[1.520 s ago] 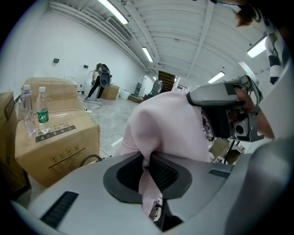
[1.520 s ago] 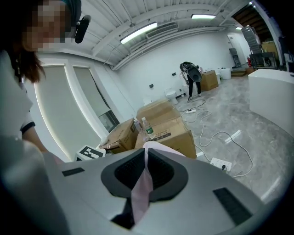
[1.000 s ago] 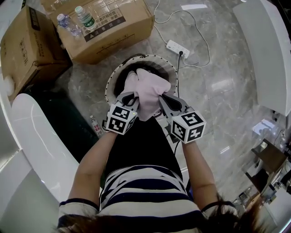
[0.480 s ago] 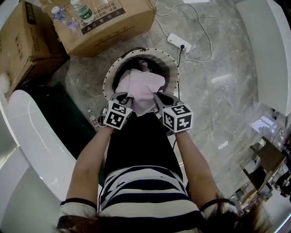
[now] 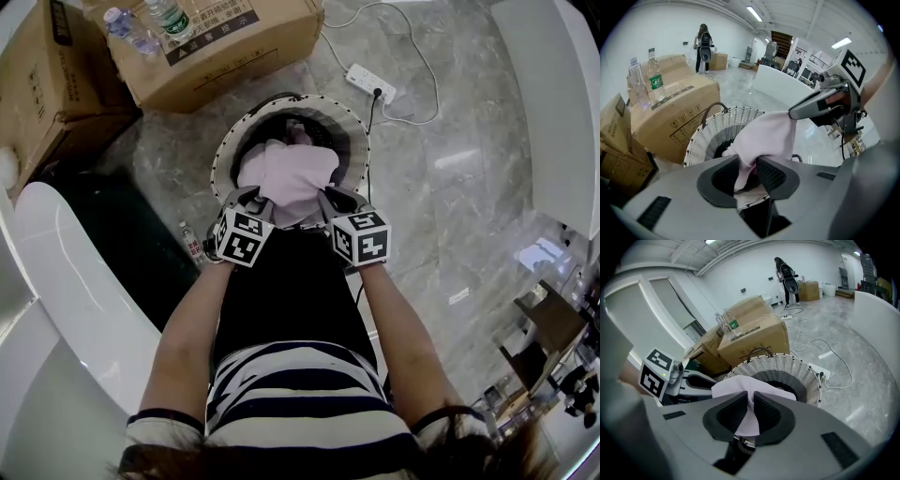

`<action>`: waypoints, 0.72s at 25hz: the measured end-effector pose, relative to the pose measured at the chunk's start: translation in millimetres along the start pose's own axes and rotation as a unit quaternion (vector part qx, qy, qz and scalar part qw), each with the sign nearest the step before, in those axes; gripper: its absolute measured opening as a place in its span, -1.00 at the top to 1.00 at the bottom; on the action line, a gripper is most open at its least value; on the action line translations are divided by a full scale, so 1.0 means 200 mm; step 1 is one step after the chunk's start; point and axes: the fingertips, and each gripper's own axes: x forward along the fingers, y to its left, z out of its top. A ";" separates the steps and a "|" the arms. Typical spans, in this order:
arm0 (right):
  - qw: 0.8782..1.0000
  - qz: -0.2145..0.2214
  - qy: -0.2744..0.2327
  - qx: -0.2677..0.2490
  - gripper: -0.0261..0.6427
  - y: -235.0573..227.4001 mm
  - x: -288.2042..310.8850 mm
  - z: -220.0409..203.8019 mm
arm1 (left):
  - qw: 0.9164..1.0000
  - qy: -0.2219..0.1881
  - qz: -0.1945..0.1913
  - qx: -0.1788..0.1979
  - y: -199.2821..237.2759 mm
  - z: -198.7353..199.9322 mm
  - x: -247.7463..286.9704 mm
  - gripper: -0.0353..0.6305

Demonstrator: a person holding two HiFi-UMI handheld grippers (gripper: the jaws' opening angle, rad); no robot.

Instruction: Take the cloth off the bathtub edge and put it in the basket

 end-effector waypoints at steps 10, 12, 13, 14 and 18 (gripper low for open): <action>1.000 0.004 -0.029 0.009 0.81 0.02 -0.05 0.03 | 0.995 -0.040 -0.027 -0.090 -0.01 0.06 -0.07 0.76; 0.999 0.003 -0.031 0.014 0.82 0.03 -0.05 0.02 | 0.993 -0.054 -0.032 -0.097 -0.02 0.10 -0.10 0.78; 0.999 0.002 -0.032 0.017 0.83 0.03 -0.06 0.02 | 0.993 -0.058 -0.033 -0.099 -0.03 0.11 -0.11 0.79; 0.999 0.001 -0.033 0.019 0.83 0.03 -0.07 0.01 | 0.993 -0.062 -0.033 -0.100 -0.04 0.13 -0.13 0.80; 0.999 -0.003 -0.043 0.015 0.84 0.05 -0.12 0.00 | 0.992 -0.068 -0.025 -0.100 -0.06 0.14 -0.19 0.81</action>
